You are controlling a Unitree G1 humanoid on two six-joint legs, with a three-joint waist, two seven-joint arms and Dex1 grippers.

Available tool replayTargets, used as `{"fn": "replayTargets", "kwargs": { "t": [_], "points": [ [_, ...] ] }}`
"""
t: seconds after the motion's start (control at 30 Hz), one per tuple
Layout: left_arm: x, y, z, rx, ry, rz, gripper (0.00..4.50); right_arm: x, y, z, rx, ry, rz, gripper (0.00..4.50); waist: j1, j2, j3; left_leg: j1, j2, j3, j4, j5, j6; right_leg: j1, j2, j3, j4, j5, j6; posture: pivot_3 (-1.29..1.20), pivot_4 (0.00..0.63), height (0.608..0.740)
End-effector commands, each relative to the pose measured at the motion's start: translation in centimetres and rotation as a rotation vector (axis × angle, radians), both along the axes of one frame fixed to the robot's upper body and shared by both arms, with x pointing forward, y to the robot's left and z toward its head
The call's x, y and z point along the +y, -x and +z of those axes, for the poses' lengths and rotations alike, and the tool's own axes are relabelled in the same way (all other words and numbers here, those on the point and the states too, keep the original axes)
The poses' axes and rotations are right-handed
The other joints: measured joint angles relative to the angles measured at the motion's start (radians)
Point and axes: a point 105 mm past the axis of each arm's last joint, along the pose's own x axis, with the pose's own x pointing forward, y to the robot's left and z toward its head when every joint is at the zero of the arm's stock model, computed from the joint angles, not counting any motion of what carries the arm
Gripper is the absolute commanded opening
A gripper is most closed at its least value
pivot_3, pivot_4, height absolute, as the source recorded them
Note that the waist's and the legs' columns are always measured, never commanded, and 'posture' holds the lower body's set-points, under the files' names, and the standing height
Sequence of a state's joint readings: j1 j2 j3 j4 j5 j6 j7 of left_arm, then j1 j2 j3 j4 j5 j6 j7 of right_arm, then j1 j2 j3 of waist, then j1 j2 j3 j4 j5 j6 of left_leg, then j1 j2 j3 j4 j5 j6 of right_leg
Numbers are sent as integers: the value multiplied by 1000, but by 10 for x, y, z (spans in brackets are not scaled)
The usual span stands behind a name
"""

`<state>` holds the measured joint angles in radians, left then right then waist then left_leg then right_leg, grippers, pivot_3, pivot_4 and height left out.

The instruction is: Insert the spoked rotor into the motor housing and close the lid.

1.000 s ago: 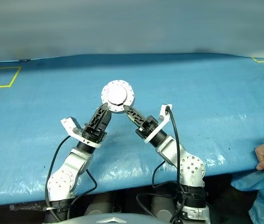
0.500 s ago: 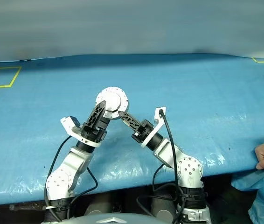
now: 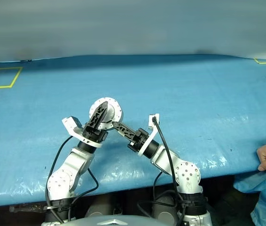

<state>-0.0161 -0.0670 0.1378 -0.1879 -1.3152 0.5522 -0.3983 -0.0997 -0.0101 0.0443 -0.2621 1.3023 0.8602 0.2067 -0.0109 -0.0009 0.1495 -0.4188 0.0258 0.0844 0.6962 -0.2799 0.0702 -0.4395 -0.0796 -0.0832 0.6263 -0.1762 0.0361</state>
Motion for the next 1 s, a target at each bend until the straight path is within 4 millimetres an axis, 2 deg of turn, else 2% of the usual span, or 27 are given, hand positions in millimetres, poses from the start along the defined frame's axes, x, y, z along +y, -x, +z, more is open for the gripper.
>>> {"fn": "replayTargets", "kwargs": {
  "t": [0.03, 0.1, 0.43, 0.57, 0.77, 0.97, 1.0],
  "points": [
    [-5, 1, 11, -44, 49, -5, 2956, 4, 7, 31, -122, -66, 38, 1169, 0, 0, 0, 0, 0, 0, 0, 0, 0, 0, 0, 0, 0, 0, 0, 0, 150, 740],
    [-4, 0, 8, -28, 50, 3, 2455, 3, 5, 32, -123, -69, 26, 1169, 0, 0, 0, 0, 0, 0, 0, 0, 0, 0, 0, 0, 0, 0, 0, 0, 150, 740],
    [-2, -1, 4, -7, 46, 22, 2441, 3, 1, 30, -136, -39, 2, 1169, 0, 0, 0, 0, 0, 0, 0, 0, 0, 0, 1, 1, 0, 0, -1, 0, 150, 740],
    [-2, -5, 0, -8, -15, 55, 2441, 2, 0, 32, -148, -35, -6, 1169, 1, 0, 0, 0, 0, 0, 0, 0, 0, 0, 1, 1, 0, 0, -1, 0, 150, 740],
    [2, -7, -2, 4, 20, 62, 2440, 1, -2, 29, -143, -22, -23, 1169, 0, 0, 0, 0, 0, 0, 0, 0, 0, 0, 1, 1, 0, 0, -1, 0, 150, 740],
    [5, -12, -7, 35, 15, 90, 2440, -5, -14, 25, -167, 39, -116, 1169, 0, 0, 0, 0, 0, 0, 0, 0, 0, 0, 1, 2, 0, 0, 0, 0, 150, 740],
    [6, -12, -8, 39, 16, 96, 2440, -6, -15, 25, -167, 35, -118, 1902, 0, 0, 0, 0, 0, 0, 0, 0, 0, 0, 1, 2, 0, 0, 0, 0, 150, 740]
  ]
}}
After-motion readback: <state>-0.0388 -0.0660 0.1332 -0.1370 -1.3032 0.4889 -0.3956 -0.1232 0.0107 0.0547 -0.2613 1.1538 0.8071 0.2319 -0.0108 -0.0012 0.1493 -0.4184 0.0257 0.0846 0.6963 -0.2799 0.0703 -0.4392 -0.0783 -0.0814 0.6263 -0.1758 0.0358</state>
